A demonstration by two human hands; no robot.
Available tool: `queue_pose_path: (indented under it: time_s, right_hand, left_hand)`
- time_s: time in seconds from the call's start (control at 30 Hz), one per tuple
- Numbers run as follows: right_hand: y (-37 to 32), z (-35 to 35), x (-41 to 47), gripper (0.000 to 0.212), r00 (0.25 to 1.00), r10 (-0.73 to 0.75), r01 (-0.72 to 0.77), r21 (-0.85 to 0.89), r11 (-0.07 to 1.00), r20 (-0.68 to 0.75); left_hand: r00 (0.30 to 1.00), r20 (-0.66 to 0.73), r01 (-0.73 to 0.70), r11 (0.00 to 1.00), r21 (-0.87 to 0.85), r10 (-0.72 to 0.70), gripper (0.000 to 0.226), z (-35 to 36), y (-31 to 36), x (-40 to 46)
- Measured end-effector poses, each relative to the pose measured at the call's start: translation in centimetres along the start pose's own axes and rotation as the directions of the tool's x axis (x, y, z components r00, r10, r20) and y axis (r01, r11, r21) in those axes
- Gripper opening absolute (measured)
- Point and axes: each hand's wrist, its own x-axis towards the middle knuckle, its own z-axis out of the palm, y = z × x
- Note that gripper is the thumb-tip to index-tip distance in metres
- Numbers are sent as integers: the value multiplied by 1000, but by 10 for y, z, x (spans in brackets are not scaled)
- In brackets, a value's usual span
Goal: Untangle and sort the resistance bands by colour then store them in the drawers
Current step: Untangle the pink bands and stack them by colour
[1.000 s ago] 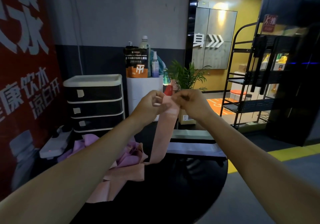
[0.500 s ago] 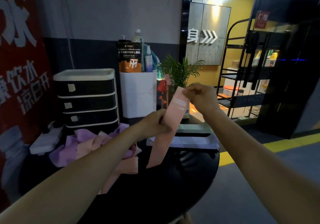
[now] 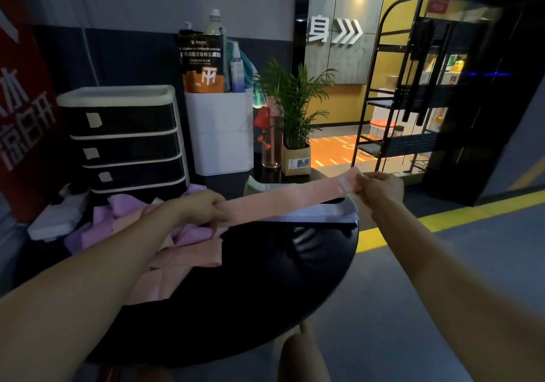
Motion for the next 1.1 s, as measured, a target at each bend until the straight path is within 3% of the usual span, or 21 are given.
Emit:
queue_pose_path:
  time_s: [0.1, 0.17, 0.27, 0.4, 0.6, 0.83, 0.97, 1.1]
  right_hand:
    - [19, -5, 4, 15, 999, 47, -47, -17, 999, -9]
    - [33, -5, 1, 14, 995, 96, -95, -57, 994, 16]
    - [61, -4, -7, 10, 986, 164, -157, -158, 975, 30]
    - [92, -5, -8, 6, 987, 158, -152, -290, 945, -3]
    - [103, -10, -12, 5, 991, 131, -118, -360, 925, 12]
    - [114, -8, -6, 4, 997, 83, -77, -452, 889, -7]
    - [112, -3, -9, 18, 991, -134, 120, -591, 798, 20]
    - [102, 20, -24, 23, 938, -275, 345, -610, 713, 209]
  left_hand:
    - [992, -9, 112, 908, -403, -126, 25, 5, -12, 2]
    - [978, -75, 128, 842, -525, -195, 23, 14, -16, 5]
    - [949, -216, 116, 890, -441, -231, 14, 32, -12, 10]
    - [923, -319, 124, 949, -289, -217, 23, 53, -14, 22]
    - [909, -381, 208, 977, 57, -171, 22, 67, -25, 24]
    - [905, -421, 156, 972, 175, -70, 15, 76, -28, 22]
    - [880, -474, 74, 988, 135, -1, 11, 79, -27, 21]
    - [863, -491, -17, 976, 217, 124, 9, 86, -19, 14]
